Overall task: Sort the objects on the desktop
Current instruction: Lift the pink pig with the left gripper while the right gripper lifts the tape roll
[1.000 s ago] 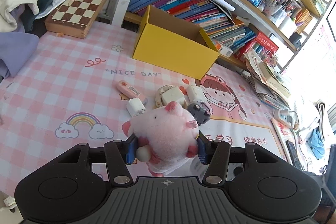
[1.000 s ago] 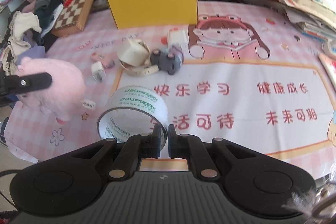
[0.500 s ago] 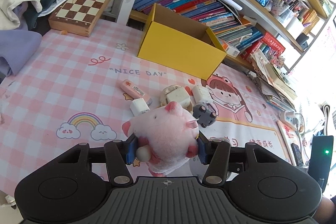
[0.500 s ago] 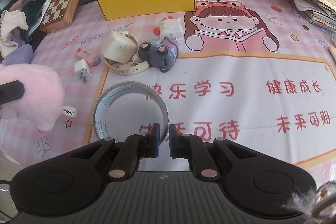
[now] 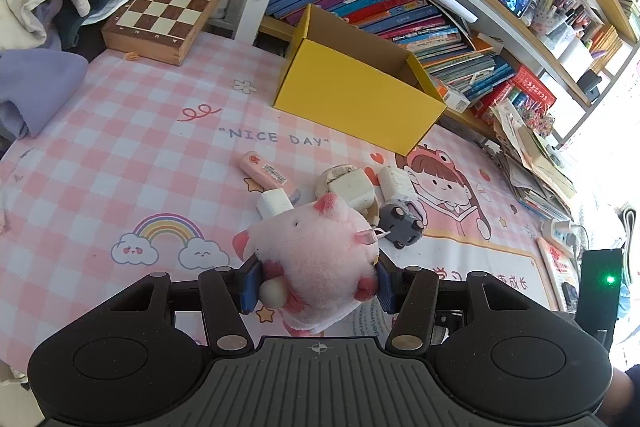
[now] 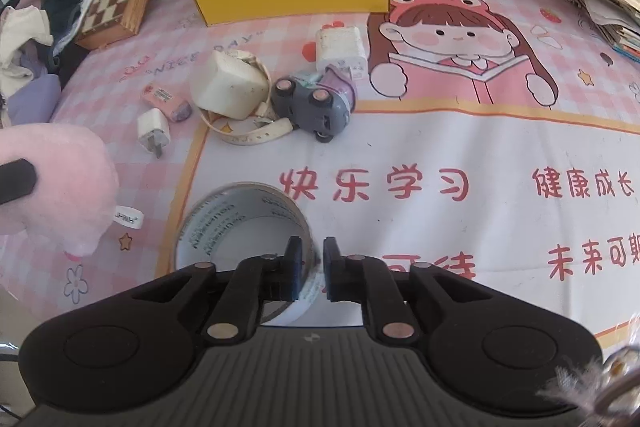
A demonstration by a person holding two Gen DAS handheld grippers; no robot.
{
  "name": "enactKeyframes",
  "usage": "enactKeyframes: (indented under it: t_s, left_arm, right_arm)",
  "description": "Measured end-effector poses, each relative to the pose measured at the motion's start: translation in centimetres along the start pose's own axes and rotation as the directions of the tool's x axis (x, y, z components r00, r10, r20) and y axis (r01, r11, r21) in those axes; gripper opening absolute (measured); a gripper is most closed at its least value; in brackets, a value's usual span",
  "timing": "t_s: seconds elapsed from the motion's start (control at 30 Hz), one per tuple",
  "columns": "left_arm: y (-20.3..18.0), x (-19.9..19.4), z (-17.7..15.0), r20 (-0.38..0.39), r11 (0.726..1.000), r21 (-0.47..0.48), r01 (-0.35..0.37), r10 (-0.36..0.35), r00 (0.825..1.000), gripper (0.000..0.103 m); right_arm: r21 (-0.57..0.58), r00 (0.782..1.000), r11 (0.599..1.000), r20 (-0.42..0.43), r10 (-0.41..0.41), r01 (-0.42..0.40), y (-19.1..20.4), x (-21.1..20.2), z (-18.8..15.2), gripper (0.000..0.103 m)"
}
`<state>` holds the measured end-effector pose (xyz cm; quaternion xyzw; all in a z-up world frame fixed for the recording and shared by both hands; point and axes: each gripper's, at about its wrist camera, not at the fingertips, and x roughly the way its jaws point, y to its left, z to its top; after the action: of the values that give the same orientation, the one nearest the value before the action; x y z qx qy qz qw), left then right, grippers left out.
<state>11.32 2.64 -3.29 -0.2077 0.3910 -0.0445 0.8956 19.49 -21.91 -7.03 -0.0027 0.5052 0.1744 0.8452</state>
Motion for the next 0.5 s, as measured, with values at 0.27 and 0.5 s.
enactKeyframes:
  t_s: [0.27,0.5]
  left_arm:
    - [-0.2,-0.1,0.0,-0.006,0.999,0.028,0.019,-0.019,1.000,0.053]
    - [-0.5,-0.8,0.2,0.003,0.996,0.087,0.034,-0.035,0.999,0.053]
  right_arm:
    - [-0.017,0.996,1.000,0.087,0.005,-0.004,0.7,-2.9,-0.5,0.007]
    - [0.002,0.990,1.000,0.143,0.010,-0.010,1.0,-5.5,-0.6,0.008]
